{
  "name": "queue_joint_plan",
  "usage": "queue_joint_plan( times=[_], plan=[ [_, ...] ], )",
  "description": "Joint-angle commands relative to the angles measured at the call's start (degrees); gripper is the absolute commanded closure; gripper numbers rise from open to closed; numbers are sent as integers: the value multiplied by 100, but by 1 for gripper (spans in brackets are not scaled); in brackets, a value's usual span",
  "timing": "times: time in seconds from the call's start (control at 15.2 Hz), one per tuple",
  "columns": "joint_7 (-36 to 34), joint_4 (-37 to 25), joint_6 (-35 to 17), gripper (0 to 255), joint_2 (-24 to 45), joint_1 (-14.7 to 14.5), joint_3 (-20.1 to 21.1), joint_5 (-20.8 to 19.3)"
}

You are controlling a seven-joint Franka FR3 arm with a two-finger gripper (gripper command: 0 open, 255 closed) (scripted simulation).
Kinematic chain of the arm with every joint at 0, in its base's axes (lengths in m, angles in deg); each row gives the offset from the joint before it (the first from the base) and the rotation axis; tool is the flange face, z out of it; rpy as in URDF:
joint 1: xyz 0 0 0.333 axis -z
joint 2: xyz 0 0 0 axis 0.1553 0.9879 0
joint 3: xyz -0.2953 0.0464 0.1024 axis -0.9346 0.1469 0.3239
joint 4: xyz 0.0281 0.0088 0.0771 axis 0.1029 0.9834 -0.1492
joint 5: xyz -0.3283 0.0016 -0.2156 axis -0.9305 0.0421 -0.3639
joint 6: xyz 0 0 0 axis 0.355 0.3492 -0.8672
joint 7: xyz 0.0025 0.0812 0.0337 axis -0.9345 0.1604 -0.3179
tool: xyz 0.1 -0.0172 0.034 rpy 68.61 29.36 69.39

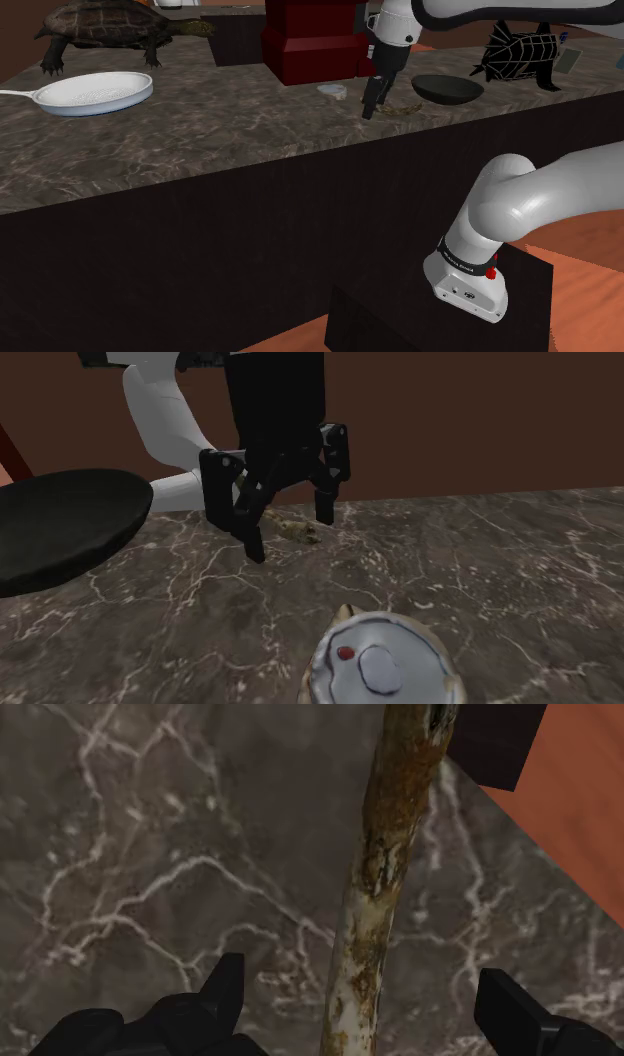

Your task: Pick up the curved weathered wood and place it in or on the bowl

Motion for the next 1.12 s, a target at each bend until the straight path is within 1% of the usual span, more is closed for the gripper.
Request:
queue_joint_plan(
  times=[0.0, 0.33, 0.4, 0.86, 1.06],
  plan=[
    [0, 0, 0, 0, 0, 0, 0, 0],
    [-379, -525, 998, 0, -495, 149, 201, -121],
    [-409, -577, 1081, 0, -526, 162, 220, -130],
    [-406, 108, 552, 0, -683, 154, 207, -132],
    [-406, 108, 552, 0, -683, 154, 207, -132]
  ],
)
